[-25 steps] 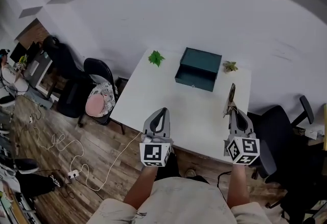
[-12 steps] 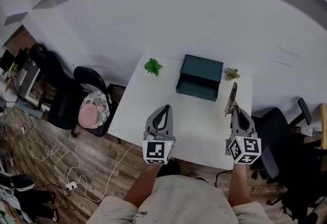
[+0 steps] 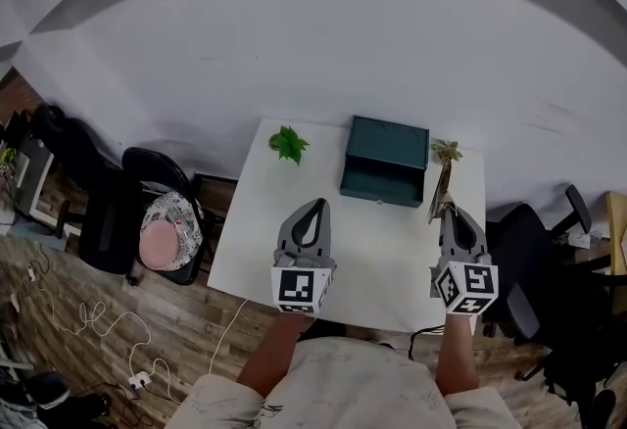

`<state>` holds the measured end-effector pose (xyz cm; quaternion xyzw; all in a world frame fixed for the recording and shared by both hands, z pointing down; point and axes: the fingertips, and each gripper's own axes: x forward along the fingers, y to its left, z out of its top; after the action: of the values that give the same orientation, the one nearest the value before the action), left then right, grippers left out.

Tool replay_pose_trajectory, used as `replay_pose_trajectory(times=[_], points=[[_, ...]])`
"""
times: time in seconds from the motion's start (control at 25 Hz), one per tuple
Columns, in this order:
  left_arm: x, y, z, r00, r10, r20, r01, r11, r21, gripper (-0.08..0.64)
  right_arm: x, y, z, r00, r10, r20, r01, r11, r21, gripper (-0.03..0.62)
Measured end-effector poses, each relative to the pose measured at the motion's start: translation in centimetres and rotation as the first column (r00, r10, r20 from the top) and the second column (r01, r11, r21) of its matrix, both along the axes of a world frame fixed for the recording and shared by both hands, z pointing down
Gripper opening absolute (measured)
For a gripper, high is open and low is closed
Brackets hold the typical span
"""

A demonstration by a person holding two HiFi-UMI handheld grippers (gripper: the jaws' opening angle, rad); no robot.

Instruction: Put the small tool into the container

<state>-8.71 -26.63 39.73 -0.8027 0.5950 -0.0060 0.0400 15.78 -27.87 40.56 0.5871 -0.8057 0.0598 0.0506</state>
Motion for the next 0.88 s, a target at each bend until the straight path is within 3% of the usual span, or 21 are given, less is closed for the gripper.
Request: replay_pose_trajectory(times=[0.6, 0.88], points=[[-5.5, -4.4, 1.2, 0.995, 0.101, 0.005, -0.101, 0.995, -0.004, 0.006, -5.8, -2.3, -0.2, 0.996, 0.079, -0.029, -0.078, 0.997, 0.022, 0.015], [-6.0, -4.9, 0.8, 0.993, 0.117, 0.002, -0.117, 0.993, 0.005, 0.006, -6.4, -2.2, -0.1, 0.994, 0.095, -0.053, -0.094, 0.995, 0.026, 0.015]])
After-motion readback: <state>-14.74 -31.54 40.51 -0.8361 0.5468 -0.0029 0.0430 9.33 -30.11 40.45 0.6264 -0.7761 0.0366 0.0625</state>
